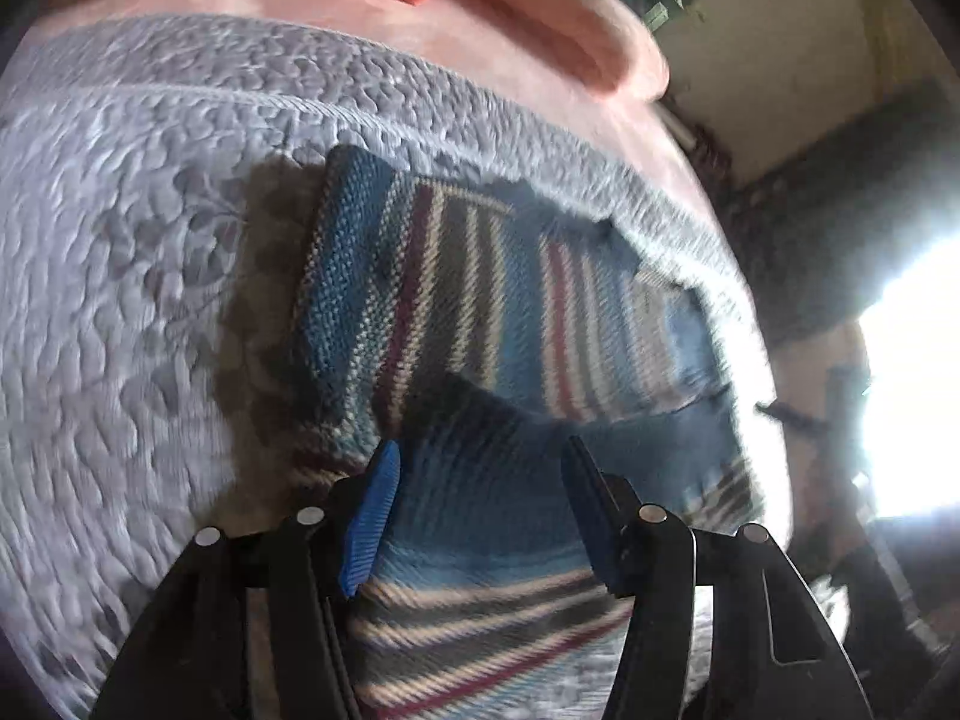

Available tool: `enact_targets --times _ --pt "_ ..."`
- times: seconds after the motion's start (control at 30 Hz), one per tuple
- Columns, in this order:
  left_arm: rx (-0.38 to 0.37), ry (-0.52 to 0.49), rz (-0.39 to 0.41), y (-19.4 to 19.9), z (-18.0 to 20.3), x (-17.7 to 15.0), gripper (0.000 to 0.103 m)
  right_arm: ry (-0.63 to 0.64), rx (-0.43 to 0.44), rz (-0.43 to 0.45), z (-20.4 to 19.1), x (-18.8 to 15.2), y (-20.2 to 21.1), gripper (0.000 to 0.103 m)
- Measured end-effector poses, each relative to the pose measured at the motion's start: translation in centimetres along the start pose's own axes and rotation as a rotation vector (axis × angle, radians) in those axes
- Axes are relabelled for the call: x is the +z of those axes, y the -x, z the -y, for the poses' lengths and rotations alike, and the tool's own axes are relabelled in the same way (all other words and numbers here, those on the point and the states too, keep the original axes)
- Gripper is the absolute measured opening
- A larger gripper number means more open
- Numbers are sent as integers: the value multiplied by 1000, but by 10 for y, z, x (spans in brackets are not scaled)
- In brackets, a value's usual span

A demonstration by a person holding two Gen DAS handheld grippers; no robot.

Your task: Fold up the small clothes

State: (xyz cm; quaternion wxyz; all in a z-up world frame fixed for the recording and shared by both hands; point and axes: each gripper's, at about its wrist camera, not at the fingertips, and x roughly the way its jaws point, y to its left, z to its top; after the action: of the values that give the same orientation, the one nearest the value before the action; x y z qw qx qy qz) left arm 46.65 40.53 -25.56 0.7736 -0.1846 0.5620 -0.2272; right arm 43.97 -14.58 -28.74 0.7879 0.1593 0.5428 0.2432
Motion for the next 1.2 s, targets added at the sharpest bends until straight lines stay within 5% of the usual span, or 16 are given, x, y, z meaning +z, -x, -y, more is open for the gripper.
enact_targets --times 0.3,0.4,0.5,0.53,0.93,1.2 --pt "53 -175 -107 -37 5 7 54 81 -19 -72 -2 10 -37 46" --pt "66 -208 -100 -38 6 5 29 112 -21 -88 -3 7 -40 46" --pt "40 -187 -73 -32 2 4 9 142 -37 -82 -8 4 -37 21" --pt "36 -185 -67 -32 2 3 9 154 -45 -76 -9 3 -35 12" --pt "-100 -185 129 47 31 -18 6 204 -56 93 -34 -11 28 7" --pt "-85 -265 260 111 63 37 5 211 -71 246 -55 46 90 7"
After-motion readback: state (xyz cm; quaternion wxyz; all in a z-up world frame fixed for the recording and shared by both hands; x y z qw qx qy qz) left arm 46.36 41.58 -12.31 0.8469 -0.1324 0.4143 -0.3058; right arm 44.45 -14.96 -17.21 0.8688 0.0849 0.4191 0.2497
